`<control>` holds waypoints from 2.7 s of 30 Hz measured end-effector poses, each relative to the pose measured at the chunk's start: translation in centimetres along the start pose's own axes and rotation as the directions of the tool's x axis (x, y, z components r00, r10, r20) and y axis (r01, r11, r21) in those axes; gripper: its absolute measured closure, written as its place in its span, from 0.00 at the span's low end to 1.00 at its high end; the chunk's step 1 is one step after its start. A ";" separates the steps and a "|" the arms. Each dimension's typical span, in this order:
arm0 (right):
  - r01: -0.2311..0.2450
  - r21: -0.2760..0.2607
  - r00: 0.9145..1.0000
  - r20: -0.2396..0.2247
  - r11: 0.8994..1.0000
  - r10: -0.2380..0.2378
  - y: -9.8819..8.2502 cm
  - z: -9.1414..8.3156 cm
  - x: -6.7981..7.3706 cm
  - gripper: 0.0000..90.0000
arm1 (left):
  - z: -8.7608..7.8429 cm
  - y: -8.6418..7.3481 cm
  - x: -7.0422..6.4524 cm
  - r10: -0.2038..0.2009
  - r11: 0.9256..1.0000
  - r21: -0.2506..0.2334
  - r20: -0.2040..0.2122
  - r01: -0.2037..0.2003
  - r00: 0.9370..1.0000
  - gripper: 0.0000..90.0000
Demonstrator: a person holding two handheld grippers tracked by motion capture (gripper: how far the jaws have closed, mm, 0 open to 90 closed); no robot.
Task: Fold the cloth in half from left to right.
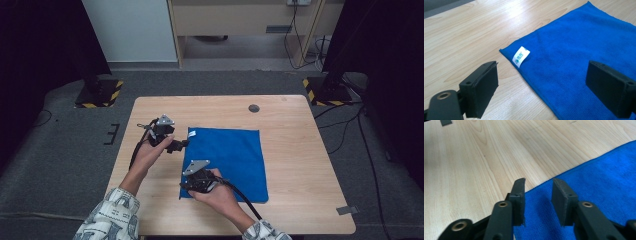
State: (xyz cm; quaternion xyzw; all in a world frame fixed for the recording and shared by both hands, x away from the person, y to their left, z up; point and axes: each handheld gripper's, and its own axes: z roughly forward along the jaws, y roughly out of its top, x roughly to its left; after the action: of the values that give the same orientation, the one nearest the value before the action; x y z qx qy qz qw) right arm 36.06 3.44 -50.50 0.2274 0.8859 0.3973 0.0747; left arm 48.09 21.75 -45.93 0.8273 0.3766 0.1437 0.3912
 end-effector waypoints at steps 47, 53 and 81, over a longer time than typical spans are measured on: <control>-0.033 0.048 0.999 -0.003 0.998 0.034 -1.5 1.3 1.3 0.97 | 1.9 -0.6 1.0 -0.041 0.999 0.008 0.012 0.041 0.999 0.14; -0.021 0.034 0.999 -0.040 0.999 0.023 -1.6 1.0 2.2 0.97 | 3.7 -1.1 1.9 -0.040 0.999 0.017 -0.021 0.041 0.999 0.24; -0.068 0.002 0.996 -0.051 0.998 0.068 -1.1 1.9 2.4 0.97 | 7.6 -1.2 4.8 -0.103 0.994 0.024 -0.119 0.106 0.988 0.56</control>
State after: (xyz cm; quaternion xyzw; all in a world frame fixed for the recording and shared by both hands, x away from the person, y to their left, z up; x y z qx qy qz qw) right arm 34.15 5.13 -52.47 0.2472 0.8793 0.4052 0.0382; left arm 54.76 21.65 -52.02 0.8024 0.4439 0.1657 0.3628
